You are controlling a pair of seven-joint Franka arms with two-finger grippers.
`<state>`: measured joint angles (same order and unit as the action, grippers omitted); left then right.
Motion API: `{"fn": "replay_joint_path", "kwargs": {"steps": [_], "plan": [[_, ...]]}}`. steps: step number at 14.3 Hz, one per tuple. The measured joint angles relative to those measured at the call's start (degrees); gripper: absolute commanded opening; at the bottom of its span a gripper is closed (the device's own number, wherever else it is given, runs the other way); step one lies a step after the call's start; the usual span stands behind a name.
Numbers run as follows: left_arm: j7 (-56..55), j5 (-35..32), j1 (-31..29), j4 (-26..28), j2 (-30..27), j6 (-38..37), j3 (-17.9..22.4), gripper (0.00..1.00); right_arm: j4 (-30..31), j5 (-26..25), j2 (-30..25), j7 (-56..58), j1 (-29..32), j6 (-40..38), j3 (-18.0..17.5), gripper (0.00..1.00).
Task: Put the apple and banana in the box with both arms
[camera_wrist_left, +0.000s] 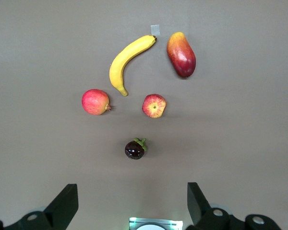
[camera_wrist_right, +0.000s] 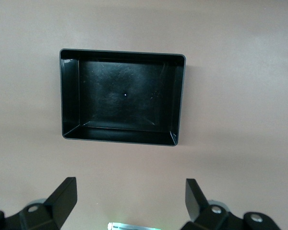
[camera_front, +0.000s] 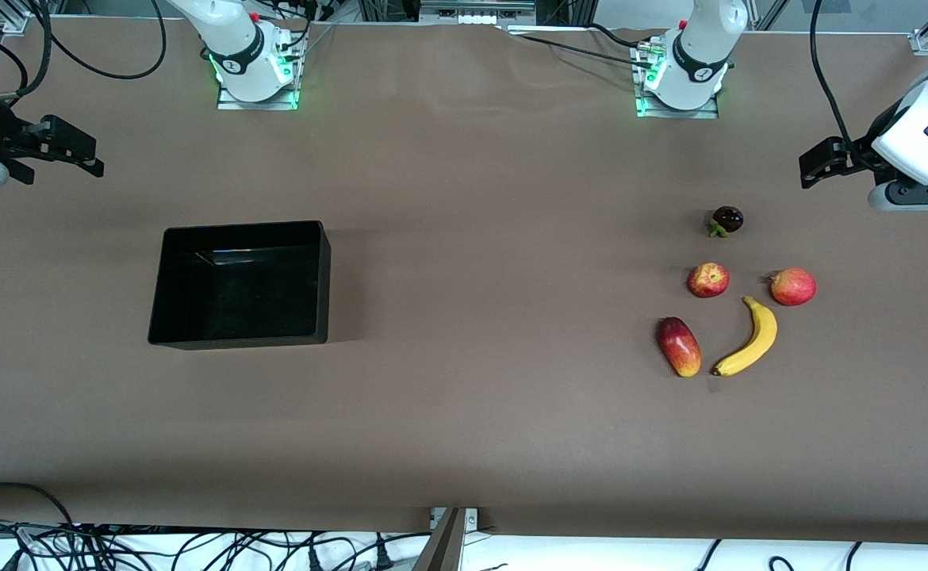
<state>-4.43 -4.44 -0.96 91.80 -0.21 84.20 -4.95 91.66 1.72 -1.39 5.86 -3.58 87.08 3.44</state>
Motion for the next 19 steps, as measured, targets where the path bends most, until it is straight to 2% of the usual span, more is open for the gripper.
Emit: {"fn": "replay_joint_path", "kwargs": {"steps": [6, 10, 13, 19], "plan": [[0.00, 0.00, 0.00, 0.00, 0.00, 0.00, 0.00, 1.00, 0.11, -0.05, 0.04, 0.02, 0.14, -0.02, 0.00, 1.00], [0.00, 0.00, 0.00, 0.00, 0.00, 0.00, 0.00, 1.00, 2.75, -0.57, 0.57, 0.02, 0.55, 2.09, 0.14, 1.00], [0.00, 0.00, 0.00, 0.00, 0.00, 0.00, 0.00, 1.00, 8.57, -1.49, 2.87, 0.02, 1.01, 11.25, 1.41, 1.00], [0.00, 0.00, 0.00, 0.00, 0.00, 0.00, 0.00, 1.00, 20.98, -1.52, 13.69, 0.05, 1.44, 33.16, 4.29, 1.00]]}}
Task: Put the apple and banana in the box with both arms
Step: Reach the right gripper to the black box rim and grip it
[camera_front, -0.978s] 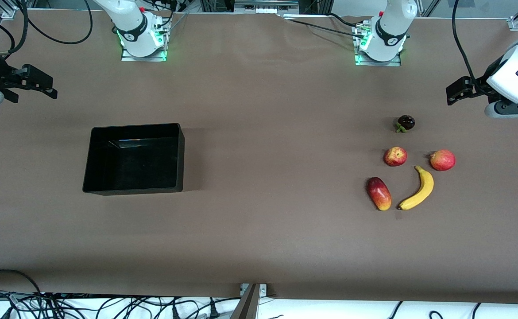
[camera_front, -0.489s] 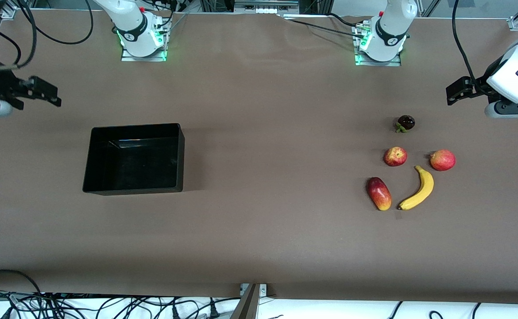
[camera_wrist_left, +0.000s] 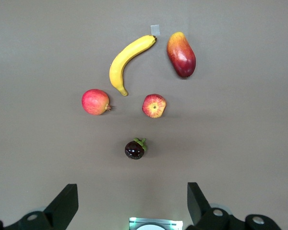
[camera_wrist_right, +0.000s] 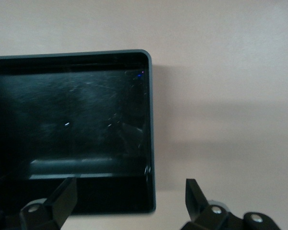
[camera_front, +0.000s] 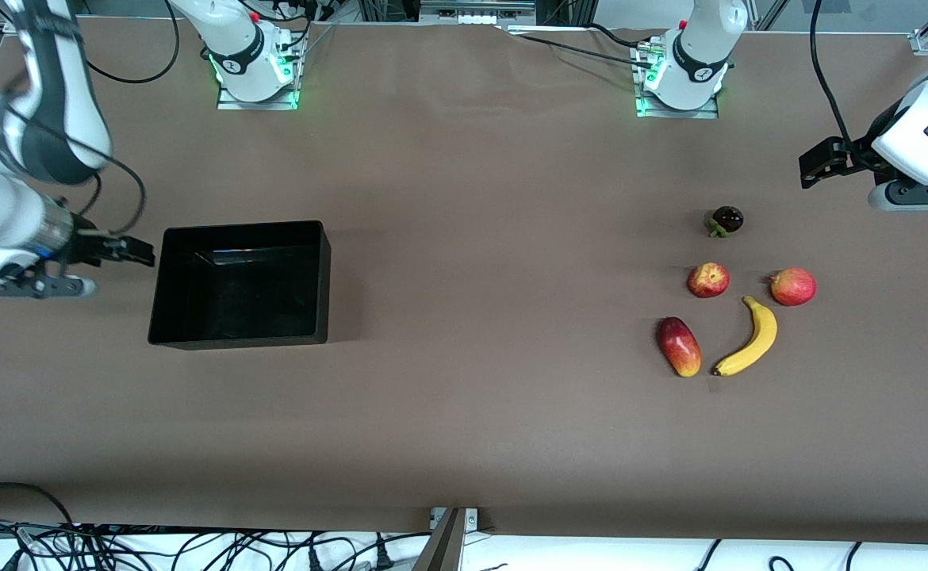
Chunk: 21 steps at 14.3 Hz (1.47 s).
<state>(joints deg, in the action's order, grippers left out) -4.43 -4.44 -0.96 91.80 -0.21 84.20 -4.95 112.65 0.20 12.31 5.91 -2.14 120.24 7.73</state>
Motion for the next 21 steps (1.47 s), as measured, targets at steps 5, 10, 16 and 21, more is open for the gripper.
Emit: {"fn": "replay_joint_path", "kwargs": {"steps": [5, 10, 16, 21], "plan": [[0.00, 0.00, 0.00, 0.00, 0.00, 0.00, 0.00, 1.00, 5.65, 0.72, 5.06, -0.03, 0.64, 9.73, 1.18, 0.99], [0.00, 0.00, -0.01, 0.00, 0.00, 0.00, 0.00, 1.00, 8.61, 2.23, 8.49, -0.03, 1.61, 15.06, 1.30, 0.60], [0.00, 0.00, -0.01, 0.00, 0.00, 0.00, 0.00, 1.00, 8.71, 2.28, 9.41, -0.03, 1.61, 15.28, 1.29, 0.00], [0.00, 0.01, 0.00, 0.00, 0.00, -0.39, 0.00, 1.00, 6.25, 2.55, 8.96, 1.19, 1.60, 12.22, 0.38, 0.00]]}}
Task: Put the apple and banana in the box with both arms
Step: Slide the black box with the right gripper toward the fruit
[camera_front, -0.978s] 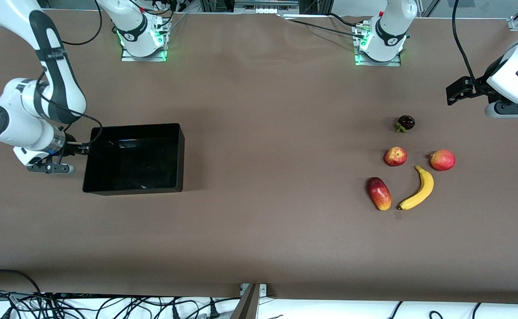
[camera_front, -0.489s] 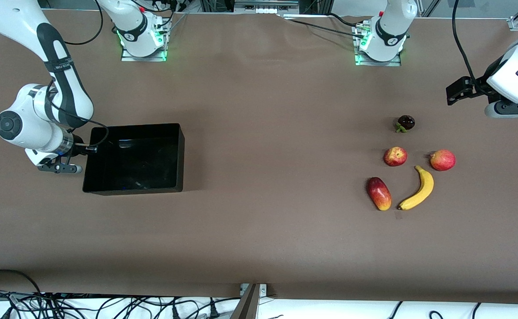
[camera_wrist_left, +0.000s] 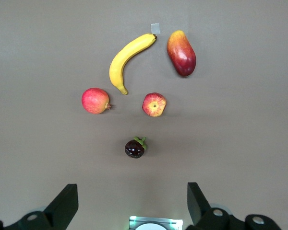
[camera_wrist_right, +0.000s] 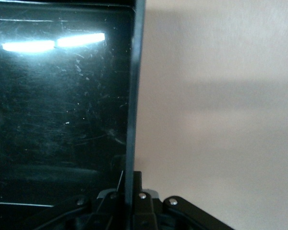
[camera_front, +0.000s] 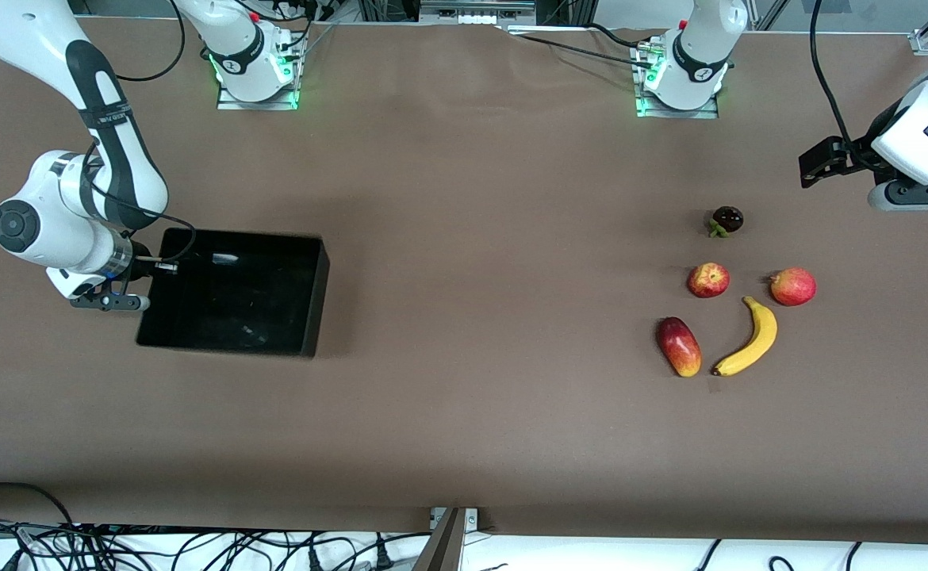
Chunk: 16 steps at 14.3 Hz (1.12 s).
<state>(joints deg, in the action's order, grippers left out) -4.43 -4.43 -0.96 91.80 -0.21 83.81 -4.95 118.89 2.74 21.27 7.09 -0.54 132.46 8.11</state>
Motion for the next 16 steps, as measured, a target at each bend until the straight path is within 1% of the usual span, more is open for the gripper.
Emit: {"fn": "replay_joint_path", "kwargs": {"steps": [2, 5, 7, 8, 11, 13, 16], "plan": [[0.00, 0.00, 0.00, 0.00, 0.00, -0.13, 0.00, 1.00, -4.99, -0.01, -0.05, 0.65, -0.07, -5.58, -1.83, 0.00], [0.00, 0.01, 0.00, 0.00, 0.00, -0.26, 0.00, 1.00, -14.92, 0.00, -0.16, 0.64, -0.89, -14.64, -6.00, 0.00], [0.00, 0.01, 0.00, 0.00, 0.00, -0.33, 0.00, 1.00, -19.77, 0.35, -0.19, 0.44, -2.84, -18.71, -7.95, 0.00], [0.00, 0.01, 0.01, 0.00, 0.00, -0.35, 0.00, 1.00, -21.20, 1.76, -0.13, -0.30, -4.63, -19.93, -8.56, 0.00], [0.00, 0.01, 0.02, 0.00, 0.00, -0.38, -0.01, 1.00, -22.80, 7.31, 0.92, -5.75, -12.75, -20.40, -9.21, 0.00], [0.00, 0.02, 0.02, 0.00, 0.00, -0.40, -0.01, 1.00, -24.90, 8.06, 3.12, -14.26, -19.97, -20.29, -9.51, 0.00], [0.00, 0.02, 0.02, 0.00, 0.00, -0.43, -0.01, 1.00, -30.31, 8.10, 8.69, -25.57, -30.26, -17.63, -9.61, 0.00]]}}
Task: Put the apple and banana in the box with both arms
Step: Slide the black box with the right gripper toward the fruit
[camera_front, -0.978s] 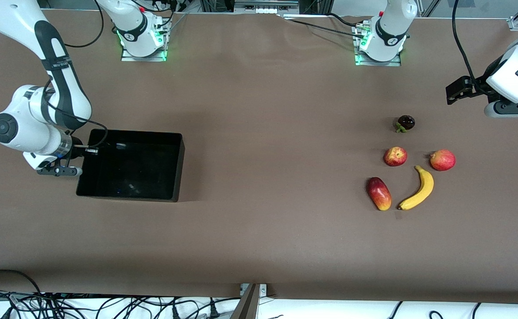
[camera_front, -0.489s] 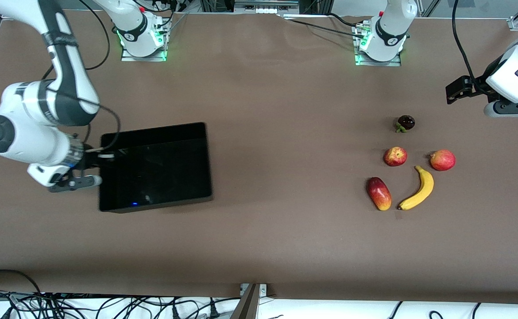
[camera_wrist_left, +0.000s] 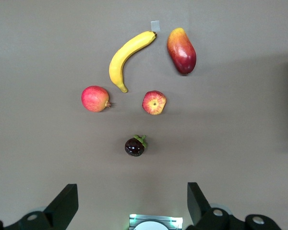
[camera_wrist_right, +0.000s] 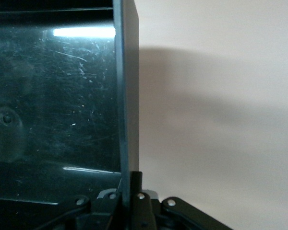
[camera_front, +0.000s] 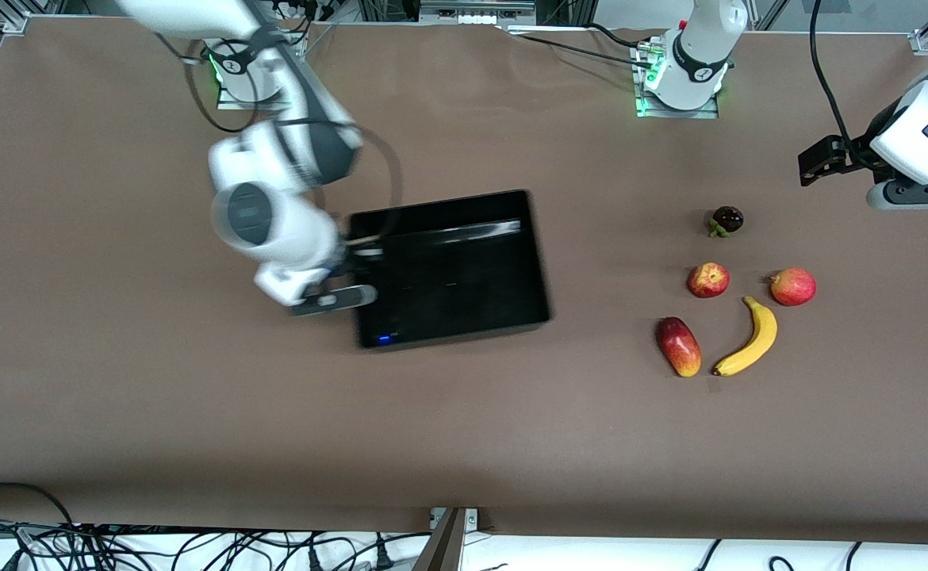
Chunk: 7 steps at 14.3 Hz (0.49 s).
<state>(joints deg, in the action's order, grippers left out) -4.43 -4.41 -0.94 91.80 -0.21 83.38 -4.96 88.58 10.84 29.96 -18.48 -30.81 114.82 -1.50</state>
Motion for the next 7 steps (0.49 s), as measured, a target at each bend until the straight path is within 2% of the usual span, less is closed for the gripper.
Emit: {"fn": "replay_joint_path", "kwargs": {"steps": [4, 7], "plan": [[0.00, 0.00, -0.01, 0.00, 0.00, -0.02, 0.00, 1.00, -3.38, 0.02, 7.15, -8.54, -7.66, 9.38, 0.06, 0.00], [0.00, 0.00, -0.01, 0.00, 0.00, -0.23, 0.00, 1.00, -6.22, 0.01, 11.22, -13.10, -9.85, 12.02, 0.11, 0.00]]}}
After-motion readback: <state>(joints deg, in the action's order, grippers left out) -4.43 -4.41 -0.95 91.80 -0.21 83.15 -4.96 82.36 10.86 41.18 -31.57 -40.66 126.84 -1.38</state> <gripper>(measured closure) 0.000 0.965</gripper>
